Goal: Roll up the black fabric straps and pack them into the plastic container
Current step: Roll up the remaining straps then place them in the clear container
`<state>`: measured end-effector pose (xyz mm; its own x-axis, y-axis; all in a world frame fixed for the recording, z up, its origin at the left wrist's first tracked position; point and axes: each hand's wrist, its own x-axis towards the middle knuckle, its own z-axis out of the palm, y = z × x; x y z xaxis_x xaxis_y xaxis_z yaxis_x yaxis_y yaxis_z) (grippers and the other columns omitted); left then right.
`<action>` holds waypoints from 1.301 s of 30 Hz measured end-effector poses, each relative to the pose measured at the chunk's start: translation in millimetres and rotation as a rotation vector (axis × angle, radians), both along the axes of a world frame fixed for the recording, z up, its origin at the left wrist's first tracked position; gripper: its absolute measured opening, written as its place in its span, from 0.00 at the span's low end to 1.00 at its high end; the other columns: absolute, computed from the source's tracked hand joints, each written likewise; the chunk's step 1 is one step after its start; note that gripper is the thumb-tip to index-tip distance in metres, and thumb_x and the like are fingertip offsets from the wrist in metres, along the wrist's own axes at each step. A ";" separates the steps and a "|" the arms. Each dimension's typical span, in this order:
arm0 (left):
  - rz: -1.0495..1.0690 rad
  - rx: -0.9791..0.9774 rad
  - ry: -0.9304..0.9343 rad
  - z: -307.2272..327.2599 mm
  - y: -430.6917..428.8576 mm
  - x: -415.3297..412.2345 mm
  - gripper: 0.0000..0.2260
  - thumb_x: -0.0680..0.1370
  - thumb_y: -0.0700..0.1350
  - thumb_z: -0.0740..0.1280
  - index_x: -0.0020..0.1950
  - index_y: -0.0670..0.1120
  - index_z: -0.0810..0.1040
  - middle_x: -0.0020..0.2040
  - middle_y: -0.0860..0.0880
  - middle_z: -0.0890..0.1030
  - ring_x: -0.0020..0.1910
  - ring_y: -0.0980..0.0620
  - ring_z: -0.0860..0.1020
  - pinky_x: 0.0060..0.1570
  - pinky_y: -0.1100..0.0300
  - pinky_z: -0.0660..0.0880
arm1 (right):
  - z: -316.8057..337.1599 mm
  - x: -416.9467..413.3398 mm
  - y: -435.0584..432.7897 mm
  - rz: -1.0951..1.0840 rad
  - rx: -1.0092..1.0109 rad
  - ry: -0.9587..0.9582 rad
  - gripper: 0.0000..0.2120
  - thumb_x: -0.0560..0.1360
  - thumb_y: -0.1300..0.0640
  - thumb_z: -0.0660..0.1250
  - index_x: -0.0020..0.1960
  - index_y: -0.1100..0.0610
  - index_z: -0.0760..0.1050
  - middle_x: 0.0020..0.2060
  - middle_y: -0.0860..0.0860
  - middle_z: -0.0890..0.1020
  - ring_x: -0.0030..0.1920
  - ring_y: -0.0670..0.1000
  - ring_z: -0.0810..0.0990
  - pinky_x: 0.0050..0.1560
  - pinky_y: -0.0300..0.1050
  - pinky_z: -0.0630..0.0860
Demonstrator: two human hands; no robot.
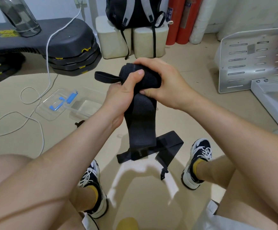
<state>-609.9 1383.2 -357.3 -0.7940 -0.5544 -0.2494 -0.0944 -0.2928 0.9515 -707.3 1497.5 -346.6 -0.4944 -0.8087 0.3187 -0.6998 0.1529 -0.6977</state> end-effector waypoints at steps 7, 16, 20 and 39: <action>-0.083 -0.030 0.077 -4.4 -4.0 3.3 0.18 0.75 0.50 0.70 0.58 0.40 0.81 0.53 0.43 0.85 0.53 0.47 0.84 0.54 0.53 0.79 | 28.5 -12.8 17.4 0.093 0.259 -0.561 0.15 0.79 0.53 0.68 0.65 0.47 0.74 0.46 0.47 0.79 0.40 0.43 0.75 0.34 0.38 0.63; -0.183 -0.047 0.016 -5.3 0.8 2.1 0.14 0.80 0.50 0.66 0.58 0.41 0.81 0.52 0.44 0.85 0.54 0.47 0.84 0.55 0.52 0.79 | 23.4 -15.7 18.2 0.053 0.199 -0.433 0.13 0.79 0.61 0.68 0.64 0.57 0.73 0.44 0.41 0.84 0.44 0.39 0.82 0.43 0.36 0.79; -0.153 0.121 -0.038 0.6 0.3 1.9 0.31 0.70 0.63 0.72 0.63 0.42 0.78 0.56 0.42 0.84 0.55 0.44 0.83 0.61 0.45 0.77 | 9.1 -11.9 9.7 0.009 0.165 -0.075 0.23 0.74 0.57 0.72 0.68 0.56 0.73 0.58 0.51 0.81 0.60 0.50 0.79 0.64 0.51 0.75; -0.176 0.059 0.072 3.7 -9.0 1.4 0.11 0.78 0.41 0.66 0.58 0.37 0.79 0.54 0.37 0.84 0.53 0.41 0.83 0.61 0.42 0.77 | 28.1 -16.2 13.5 -0.028 0.232 -0.913 0.15 0.72 0.41 0.69 0.43 0.53 0.75 0.30 0.47 0.71 0.29 0.44 0.63 0.25 0.36 0.50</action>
